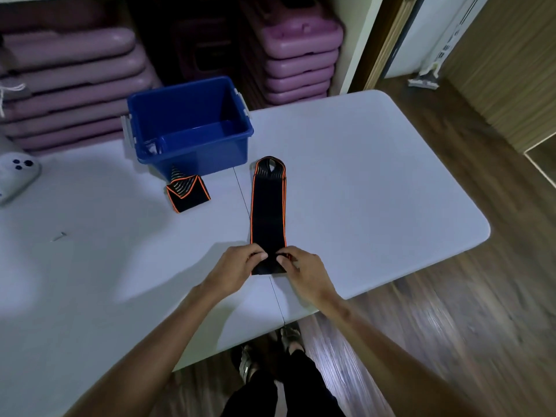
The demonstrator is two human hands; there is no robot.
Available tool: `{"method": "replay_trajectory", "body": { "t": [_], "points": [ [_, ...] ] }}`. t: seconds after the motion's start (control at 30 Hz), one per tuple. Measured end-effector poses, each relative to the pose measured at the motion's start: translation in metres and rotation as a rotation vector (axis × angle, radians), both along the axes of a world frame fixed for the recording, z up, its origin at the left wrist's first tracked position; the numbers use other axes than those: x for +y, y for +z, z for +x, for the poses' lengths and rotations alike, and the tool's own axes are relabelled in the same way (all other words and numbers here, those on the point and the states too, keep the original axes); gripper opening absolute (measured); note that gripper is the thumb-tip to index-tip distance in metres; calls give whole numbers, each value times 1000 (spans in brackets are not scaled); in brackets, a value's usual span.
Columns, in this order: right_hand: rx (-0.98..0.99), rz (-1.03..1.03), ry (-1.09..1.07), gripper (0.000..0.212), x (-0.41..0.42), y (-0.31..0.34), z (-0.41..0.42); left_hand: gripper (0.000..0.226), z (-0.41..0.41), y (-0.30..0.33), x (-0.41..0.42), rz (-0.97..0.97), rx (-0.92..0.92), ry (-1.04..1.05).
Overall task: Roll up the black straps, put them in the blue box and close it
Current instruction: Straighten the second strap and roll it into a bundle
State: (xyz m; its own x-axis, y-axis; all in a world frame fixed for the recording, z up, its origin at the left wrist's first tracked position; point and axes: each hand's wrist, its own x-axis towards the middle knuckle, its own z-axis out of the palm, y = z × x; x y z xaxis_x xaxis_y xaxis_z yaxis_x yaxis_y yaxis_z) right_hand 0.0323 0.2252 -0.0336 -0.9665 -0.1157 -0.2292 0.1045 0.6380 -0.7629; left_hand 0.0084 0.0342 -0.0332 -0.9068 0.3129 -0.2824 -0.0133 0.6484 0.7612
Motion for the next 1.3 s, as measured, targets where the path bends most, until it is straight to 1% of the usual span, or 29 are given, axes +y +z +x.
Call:
{"method": "replay_trajectory", "body": {
  "t": [0.13, 0.2, 0.37, 0.4, 0.47, 0.57, 0.67, 0.73, 0.8, 0.87, 0.9, 0.93, 1.0, 1.07, 1.13, 1.23, 1.3],
  "points": [
    [-7, 62, 11, 19, -6, 4, -15, 19, -7, -7, 4, -13, 11, 87],
    [-3, 65, -3, 19, -9, 2, -20, 18, -9, -7, 8, -27, 67, 126],
    [28, 98, -1, 19, -12, -7, -30, 3, -13, -7, 15, -18, 188, 172],
    [36, 96, -3, 19, -12, -8, -31, 7, -10, -9, 15, -54, 224, 164],
    [56, 103, -7, 19, -12, -11, -31, 18, -3, -14, 11, -177, 326, 108],
    [108, 117, 12, 19, -12, -13, -30, 34, 9, -16, 1, -331, 488, -53],
    [160, 135, 30, 19, -11, -15, -27, 50, 14, -18, -8, -419, 509, -196],
    [257, 226, 68, 20, -8, -15, -22, 59, 16, -18, -8, -492, 508, -256],
    [372, 361, 189, 27, 0, -20, -13, 61, 15, -16, -5, -505, 525, -237],
    [402, 482, 325, 47, 12, -25, -5, 52, 14, -15, -3, -477, 583, -228],
    [407, 524, 363, 53, 17, -26, -3, 45, 13, -16, -3, -458, 600, -242],
    [415, 544, 376, 54, 21, -26, -2, 42, 14, -15, -4, -440, 586, -254],
    [428, 524, 383, 50, 24, -25, -4, 48, 15, -14, -7, -383, 496, -244],
    [406, 441, 402, 46, 24, -21, -7, 52, 16, -10, -8, -312, 398, -198],
    [378, 360, 423, 41, 26, -16, -13, 52, 15, -4, -5, -231, 339, -133],
    [319, 265, 457, 32, 30, -8, -26, 37, 15, 4, 1, -117, 208, -18],
    [242, 174, 422, 29, 29, -6, -31, 28, 13, 5, 4, -49, 127, 47]
  ]
}}
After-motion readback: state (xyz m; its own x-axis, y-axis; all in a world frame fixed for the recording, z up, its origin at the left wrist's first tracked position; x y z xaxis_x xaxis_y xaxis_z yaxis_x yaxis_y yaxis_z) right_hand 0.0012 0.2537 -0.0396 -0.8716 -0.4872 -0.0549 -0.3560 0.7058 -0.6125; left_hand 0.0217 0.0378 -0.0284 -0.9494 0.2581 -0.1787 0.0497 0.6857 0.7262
